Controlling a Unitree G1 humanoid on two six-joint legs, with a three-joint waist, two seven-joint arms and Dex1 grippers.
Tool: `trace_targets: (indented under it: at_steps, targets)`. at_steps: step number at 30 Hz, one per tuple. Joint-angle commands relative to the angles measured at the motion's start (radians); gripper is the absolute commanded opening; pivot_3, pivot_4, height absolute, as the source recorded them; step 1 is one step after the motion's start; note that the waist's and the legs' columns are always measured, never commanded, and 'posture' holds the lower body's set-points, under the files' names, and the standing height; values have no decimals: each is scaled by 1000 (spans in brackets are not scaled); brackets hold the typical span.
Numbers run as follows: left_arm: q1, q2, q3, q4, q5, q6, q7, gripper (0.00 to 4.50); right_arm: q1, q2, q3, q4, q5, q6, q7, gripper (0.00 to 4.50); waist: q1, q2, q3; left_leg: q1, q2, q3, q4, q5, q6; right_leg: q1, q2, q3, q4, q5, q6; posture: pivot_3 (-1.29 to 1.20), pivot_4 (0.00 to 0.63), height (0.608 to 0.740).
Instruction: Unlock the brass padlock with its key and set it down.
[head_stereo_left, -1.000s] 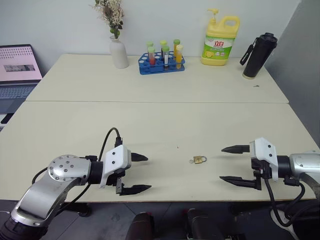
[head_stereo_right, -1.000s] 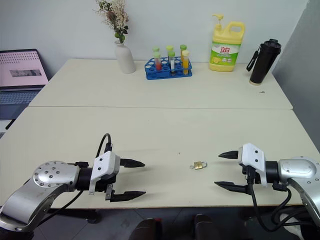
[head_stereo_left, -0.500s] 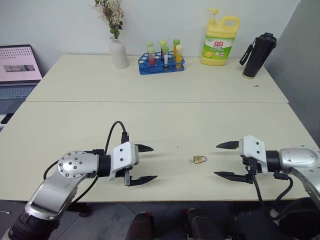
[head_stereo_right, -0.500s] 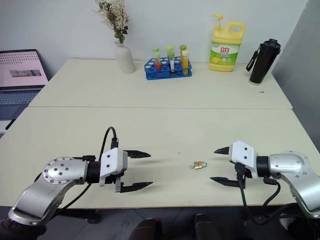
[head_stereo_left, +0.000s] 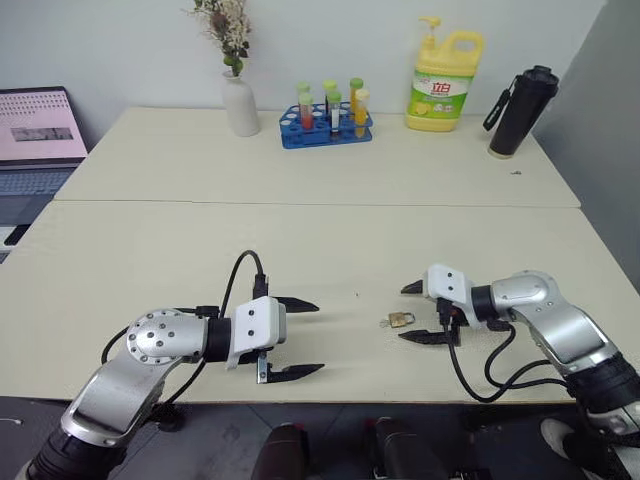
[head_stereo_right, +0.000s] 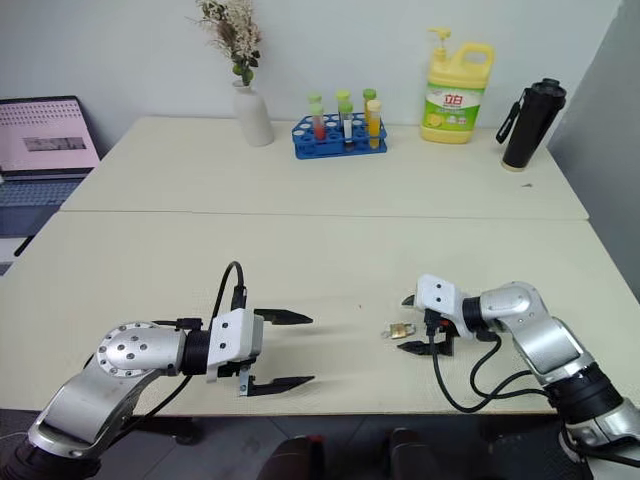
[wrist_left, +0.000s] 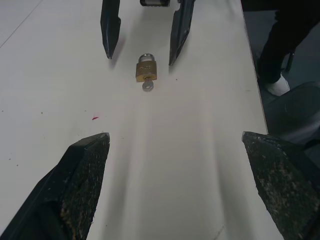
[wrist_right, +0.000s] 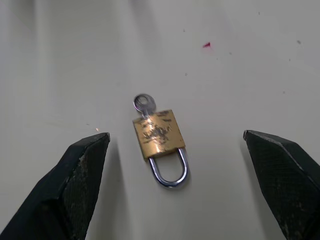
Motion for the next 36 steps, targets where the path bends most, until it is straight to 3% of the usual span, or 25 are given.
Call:
trace_targets:
  at_steps: [1,7,10,19,29,36]
  targets:
    - [6,5,-2,-24,6,-31,-7,4448,-31,14,19,31,-16,-31,43,4500,0,0,0,0,0,0,0,0,0,0,0,0,0,0,0,0,150,740]
    - [3,-1,-7,-3,16,-55,-8,4448,-35,27,32,75,-38,-47,62,4500,0,0,0,0,0,0,0,0,0,0,0,0,0,0,0,0,150,740]
    - [4,-1,-11,4,21,-66,-11,4500,-25,18,35,78,-52,-60,68,3940,-1,0,0,1,0,0,0,0,0,0,0,0,0,0,0,0,150,740]
    - [-7,-10,-15,26,27,-82,-20,4500,-6,20,37,69,-75,-50,49,914,-1,0,-1,2,1,0,1,0,0,1,0,0,1,0,0,0,150,740]
    - [-65,-85,13,81,-20,22,56,4500,27,2,-64,-50,-90,-144,-59,931,0,-1,-1,2,0,0,2,0,0,2,0,0,1,1,0,0,150,740]
    - [-193,-173,53,112,-143,210,122,4500,113,-21,-133,-231,-306,-311,-315,931,0,-1,-1,0,0,-1,1,0,0,0,0,0,1,0,1,0,150,740]
